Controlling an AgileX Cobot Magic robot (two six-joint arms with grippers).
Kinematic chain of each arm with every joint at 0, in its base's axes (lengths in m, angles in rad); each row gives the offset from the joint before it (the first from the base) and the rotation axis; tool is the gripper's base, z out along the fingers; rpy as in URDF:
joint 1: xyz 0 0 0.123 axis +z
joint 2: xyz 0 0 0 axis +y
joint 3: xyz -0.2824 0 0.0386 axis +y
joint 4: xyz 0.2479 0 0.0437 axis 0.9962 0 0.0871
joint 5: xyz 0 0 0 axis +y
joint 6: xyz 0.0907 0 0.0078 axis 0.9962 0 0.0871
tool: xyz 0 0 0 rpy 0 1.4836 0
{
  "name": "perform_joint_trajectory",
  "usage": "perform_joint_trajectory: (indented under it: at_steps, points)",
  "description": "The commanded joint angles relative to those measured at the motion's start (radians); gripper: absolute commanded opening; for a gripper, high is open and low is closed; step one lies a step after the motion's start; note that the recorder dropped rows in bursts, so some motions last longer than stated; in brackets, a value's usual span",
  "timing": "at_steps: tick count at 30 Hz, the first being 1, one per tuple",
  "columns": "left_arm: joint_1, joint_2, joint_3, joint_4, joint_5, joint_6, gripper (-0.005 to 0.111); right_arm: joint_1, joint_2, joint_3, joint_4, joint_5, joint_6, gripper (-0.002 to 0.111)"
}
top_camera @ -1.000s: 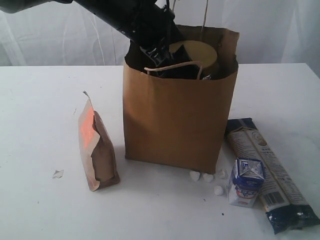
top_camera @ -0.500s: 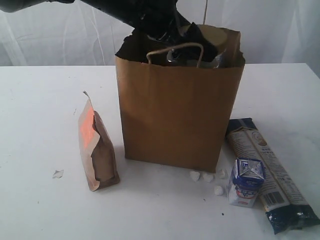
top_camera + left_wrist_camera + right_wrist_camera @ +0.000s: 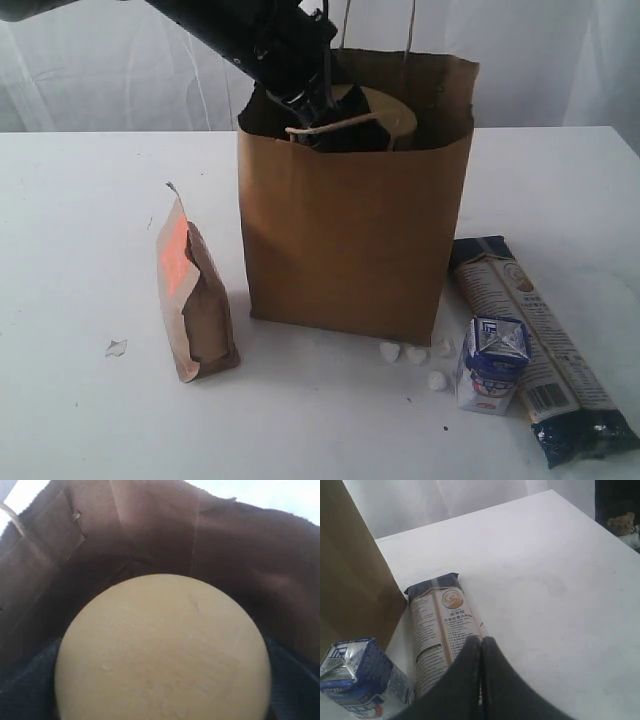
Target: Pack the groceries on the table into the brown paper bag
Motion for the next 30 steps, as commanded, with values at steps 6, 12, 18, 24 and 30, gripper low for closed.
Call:
perform_joint_trajectory:
  at_steps: [6, 12, 18, 24, 30]
  points:
    - [0.001, -0.015, -0.002, 0.047, 0.010, 0.016, 0.105, -0.003, -0.005, 0.003, -0.065, 0.005, 0.003, 0.000]
    - [-0.010, -0.009, -0.002, 0.039, 0.033, 0.011, 0.105, -0.003, -0.005, 0.003, -0.183, 0.005, 0.003, 0.000]
    - [-0.010, -0.001, -0.002, 0.004, 0.010, -0.027, 0.105, -0.003, -0.005, 0.003, -0.197, 0.003, 0.003, 0.000]
    - [-0.010, -0.001, -0.002, 0.004, 0.010, -0.027, 0.105, -0.003, -0.005, 0.003, -0.506, 0.005, 0.003, 0.000]
    - [-0.010, -0.001, -0.002, 0.006, 0.010, -0.027, 0.105, -0.003, -0.005, 0.003, -0.513, -0.338, 0.134, 0.000]
